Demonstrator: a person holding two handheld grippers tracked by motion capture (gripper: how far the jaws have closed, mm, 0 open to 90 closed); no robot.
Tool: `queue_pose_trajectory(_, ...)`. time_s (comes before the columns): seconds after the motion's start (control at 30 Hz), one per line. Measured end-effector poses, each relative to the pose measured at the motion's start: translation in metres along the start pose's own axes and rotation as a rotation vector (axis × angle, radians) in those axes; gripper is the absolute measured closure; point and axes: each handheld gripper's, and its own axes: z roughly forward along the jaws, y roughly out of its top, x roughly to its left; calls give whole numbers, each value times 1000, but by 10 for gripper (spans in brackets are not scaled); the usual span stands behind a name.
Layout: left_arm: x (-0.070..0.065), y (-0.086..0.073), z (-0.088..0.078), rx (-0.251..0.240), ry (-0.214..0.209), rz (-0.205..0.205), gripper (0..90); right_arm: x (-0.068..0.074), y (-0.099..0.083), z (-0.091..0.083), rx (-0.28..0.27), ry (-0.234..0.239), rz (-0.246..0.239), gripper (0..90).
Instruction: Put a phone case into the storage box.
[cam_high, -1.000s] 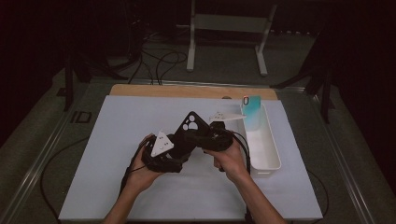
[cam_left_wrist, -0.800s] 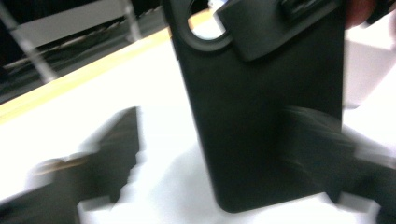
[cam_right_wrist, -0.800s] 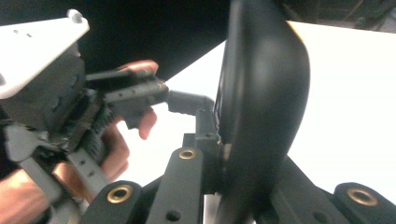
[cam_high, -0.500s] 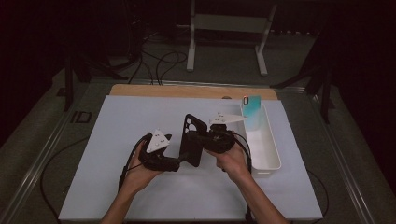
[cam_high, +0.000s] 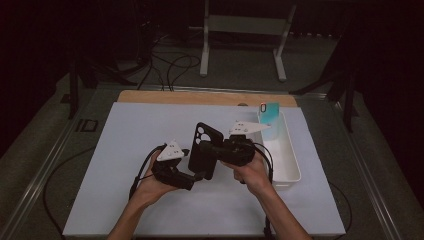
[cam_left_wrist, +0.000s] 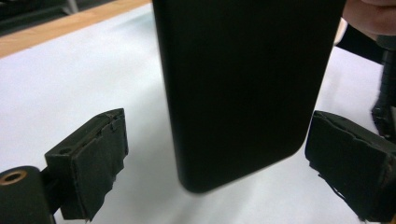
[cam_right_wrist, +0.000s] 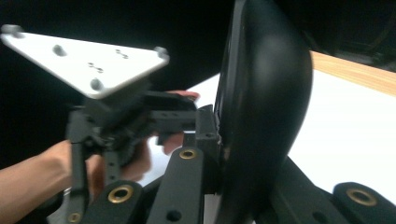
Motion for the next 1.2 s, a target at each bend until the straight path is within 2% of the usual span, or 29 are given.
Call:
queue_pose_trajectory(0.13, -3, -1, 3, 6, -34, 11, 89, 4, 0, 3, 5, 51, -26, 860)
queue_pose_trajectory(0.2, -4, -1, 3, 2, -51, 19, 111, 6, 1, 5, 25, 67, -61, 860)
queue_pose_trajectory(0.3, -5, 0, 3, 2, -83, 24, 151, 9, 2, 6, 26, 101, -86, 860)
queue_pose_trajectory(0.37, -6, 0, 3, -2, -89, 31, 172, 10, 2, 7, 21, 119, -96, 860)
queue_pose_trajectory(0.47, -7, -1, 2, -3, -95, 41, 282, 11, 2, 9, 22, 111, -110, 859)
queue_pose_trajectory(0.6, -4, -2, 0, -3, -111, 32, 350, 8, 2, 7, 27, 99, -119, 858)
queue_pose_trajectory(0.63, -3, -2, 0, -6, -125, 29, 433, 7, 2, 4, 37, 71, -137, 856)
queue_pose_trajectory(0.67, -2, -2, -1, -9, -134, 26, 457, 6, 3, 3, 37, 75, -142, 854)
queue_pose_trajectory(0.77, 0, -2, -2, -10, -147, 31, 585, 6, 3, 0, 39, 67, -163, 779)
queue_pose_trajectory(0.97, 0, -3, -1, -8, -111, 33, 828, 6, 4, -3, 49, 37, -184, 566)
queue_pose_trajectory(1.2, -3, -3, 1, -6, -100, 42, 848, 3, 3, -1, 48, 43, -160, 466)
